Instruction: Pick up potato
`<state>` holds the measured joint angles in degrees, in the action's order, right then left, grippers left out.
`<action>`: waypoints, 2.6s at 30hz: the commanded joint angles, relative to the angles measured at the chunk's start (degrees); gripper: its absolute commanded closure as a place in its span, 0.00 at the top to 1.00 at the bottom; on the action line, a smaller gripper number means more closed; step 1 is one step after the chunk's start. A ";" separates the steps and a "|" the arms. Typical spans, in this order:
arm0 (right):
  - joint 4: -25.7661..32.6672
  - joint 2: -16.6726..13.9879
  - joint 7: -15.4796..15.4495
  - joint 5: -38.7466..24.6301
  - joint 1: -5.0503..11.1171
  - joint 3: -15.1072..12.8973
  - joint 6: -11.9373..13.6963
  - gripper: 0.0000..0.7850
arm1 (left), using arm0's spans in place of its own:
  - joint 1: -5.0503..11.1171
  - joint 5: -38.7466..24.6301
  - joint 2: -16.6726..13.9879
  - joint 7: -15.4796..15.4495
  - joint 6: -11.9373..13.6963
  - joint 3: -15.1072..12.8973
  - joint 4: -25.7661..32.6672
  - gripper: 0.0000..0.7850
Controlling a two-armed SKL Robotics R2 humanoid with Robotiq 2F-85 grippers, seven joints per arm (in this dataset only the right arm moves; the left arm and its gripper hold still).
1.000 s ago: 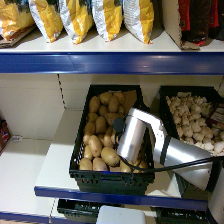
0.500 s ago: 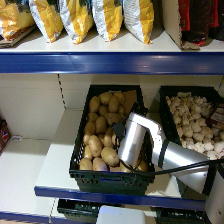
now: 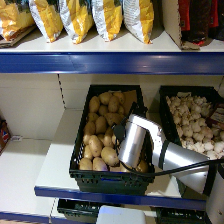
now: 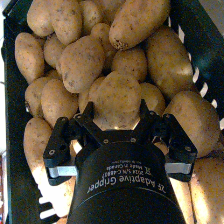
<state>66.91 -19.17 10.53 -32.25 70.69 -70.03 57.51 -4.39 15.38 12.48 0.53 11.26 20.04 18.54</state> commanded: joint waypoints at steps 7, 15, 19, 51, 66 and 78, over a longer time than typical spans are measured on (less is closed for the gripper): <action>1.65 -1.34 -0.66 0.08 1.24 -0.35 0.97 0.00 | 0.00 0.00 0.00 0.00 -0.01 0.00 0.00 0.00; 3.60 -2.86 -1.08 0.17 2.23 -0.32 1.35 0.00 | 0.00 0.00 0.00 0.00 -0.01 0.00 0.00 0.00; 6.11 -4.08 -1.05 1.05 2.62 -0.36 2.05 0.00 | 0.00 0.00 0.00 0.00 -0.01 0.00 0.00 0.00; 45.66 -22.93 1.47 -8.96 6.68 -1.50 17.81 0.00 | 0.00 0.00 0.00 0.00 -0.01 0.00 0.00 0.00; 51.65 -28.98 1.95 -34.84 16.67 -2.12 17.90 0.00 | 0.00 0.00 0.00 0.00 -0.01 0.00 0.00 0.00; 51.59 -29.78 -1.00 -51.06 18.52 -3.28 20.09 0.00 | 0.00 0.00 0.00 0.00 -0.01 0.00 0.00 0.00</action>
<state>118.51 -48.85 10.60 -80.98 88.98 -72.97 76.75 -4.39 15.38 12.48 0.53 11.25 20.04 18.54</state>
